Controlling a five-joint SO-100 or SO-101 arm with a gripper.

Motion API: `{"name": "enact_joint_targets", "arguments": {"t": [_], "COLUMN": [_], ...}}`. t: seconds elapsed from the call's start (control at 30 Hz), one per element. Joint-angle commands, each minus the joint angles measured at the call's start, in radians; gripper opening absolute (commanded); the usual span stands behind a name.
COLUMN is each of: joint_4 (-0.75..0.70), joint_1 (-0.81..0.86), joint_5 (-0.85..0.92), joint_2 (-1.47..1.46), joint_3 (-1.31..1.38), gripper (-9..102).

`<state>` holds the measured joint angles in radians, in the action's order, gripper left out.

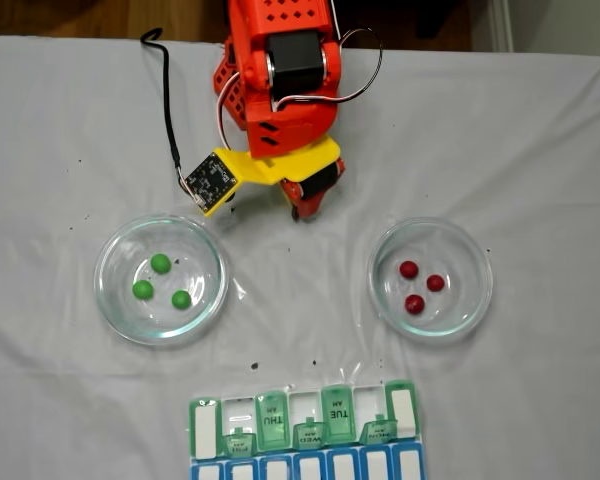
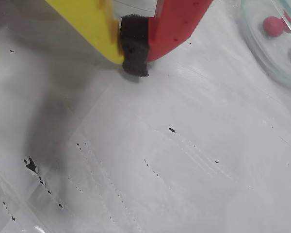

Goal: Sort medicines into box.

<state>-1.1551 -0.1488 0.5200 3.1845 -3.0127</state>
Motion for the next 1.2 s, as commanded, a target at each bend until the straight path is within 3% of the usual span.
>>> {"name": "enact_joint_targets", "arguments": {"t": [0.0, 1.17], "joint_4": [0.008, 0.020], "joint_1": [-0.003, 0.002], "joint_5": [0.000, -0.005], "joint_2": [0.018, 0.020], "joint_3": [0.025, 0.021], "gripper": [0, 0]}}
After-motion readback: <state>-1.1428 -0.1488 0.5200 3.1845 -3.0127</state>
